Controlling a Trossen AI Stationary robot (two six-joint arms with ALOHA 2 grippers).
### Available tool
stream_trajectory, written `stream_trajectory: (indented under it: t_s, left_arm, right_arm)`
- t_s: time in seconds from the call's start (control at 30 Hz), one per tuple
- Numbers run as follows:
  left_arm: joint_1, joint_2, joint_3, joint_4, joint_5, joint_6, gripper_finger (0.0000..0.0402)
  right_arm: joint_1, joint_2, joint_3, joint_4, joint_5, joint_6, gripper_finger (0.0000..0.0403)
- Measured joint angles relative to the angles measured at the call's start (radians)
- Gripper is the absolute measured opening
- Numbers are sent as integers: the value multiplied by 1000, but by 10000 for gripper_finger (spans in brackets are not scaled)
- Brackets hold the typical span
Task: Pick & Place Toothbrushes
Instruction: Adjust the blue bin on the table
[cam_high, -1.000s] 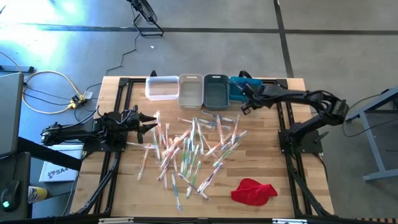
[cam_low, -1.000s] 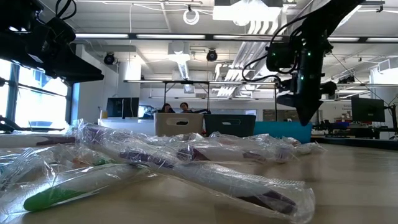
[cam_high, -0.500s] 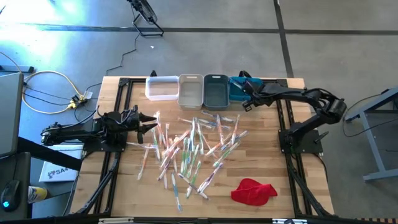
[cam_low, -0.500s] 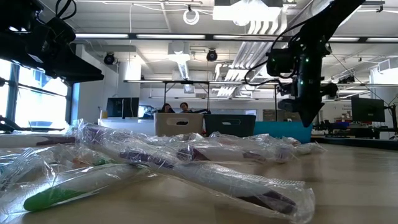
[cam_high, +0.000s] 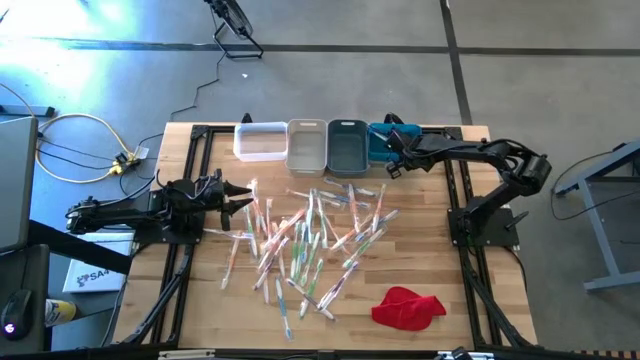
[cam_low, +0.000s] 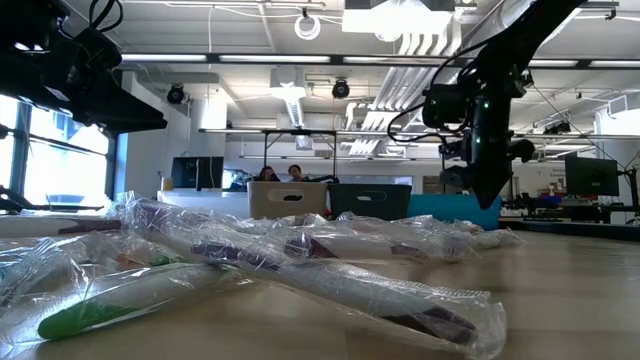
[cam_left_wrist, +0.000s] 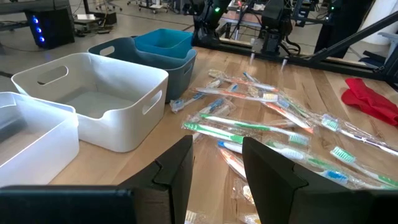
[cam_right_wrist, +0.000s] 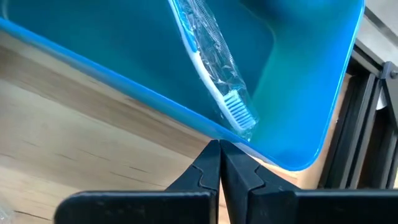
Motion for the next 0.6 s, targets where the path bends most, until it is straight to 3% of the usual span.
stream_trajectory:
  t_s: [0.37,0.6]
  left_arm:
    - [0,0,0,0,0,0,136]
    - [0,0,0,0,0,0,136]
  right_arm:
    - [45,-95,0,-8,15,-2,2]
    - [78,-243,1,-36,-112,27,2]
